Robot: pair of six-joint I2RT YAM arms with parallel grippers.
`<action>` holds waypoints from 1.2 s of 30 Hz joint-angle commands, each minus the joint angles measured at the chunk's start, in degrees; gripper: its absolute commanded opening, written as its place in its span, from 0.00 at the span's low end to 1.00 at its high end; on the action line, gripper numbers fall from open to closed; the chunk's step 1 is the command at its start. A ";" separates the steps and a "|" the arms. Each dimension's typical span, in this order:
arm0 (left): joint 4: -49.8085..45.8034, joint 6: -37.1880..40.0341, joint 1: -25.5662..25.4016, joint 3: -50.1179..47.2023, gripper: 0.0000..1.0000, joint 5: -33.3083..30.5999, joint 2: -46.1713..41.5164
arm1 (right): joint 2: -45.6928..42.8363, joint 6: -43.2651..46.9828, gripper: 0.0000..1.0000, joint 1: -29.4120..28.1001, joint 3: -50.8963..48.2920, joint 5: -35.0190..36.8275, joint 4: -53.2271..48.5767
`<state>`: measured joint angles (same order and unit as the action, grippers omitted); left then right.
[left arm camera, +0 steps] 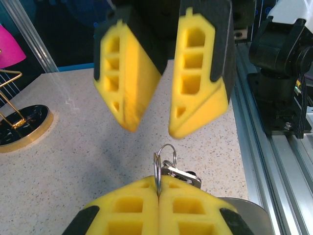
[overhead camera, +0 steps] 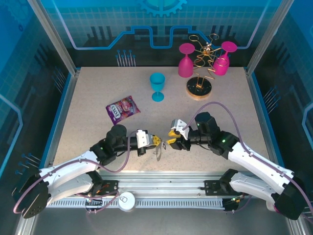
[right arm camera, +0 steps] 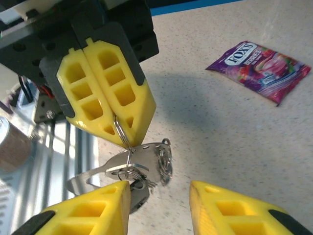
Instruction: Put the keys on the keyring
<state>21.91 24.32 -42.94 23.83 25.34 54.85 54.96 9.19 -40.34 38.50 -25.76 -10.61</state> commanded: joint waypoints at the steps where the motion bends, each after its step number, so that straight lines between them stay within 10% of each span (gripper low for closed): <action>1: 5.58 -0.06 -0.44 -0.51 0.00 1.19 -0.53 | -0.39 -8.86 0.37 -0.04 -2.50 -5.05 10.64; 23: 11.40 -1.52 -0.47 -1.91 0.00 2.79 -1.85 | 4.18 -12.23 0.00 0.31 -1.95 -4.73 7.92; 36: 11.80 0.06 -1.03 -2.44 0.00 0.73 -1.39 | 4.34 -13.52 0.47 1.52 -0.90 -4.80 10.50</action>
<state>28.38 24.01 -43.16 21.98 25.34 54.54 62.26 -4.64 -39.27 37.95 -31.57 -1.30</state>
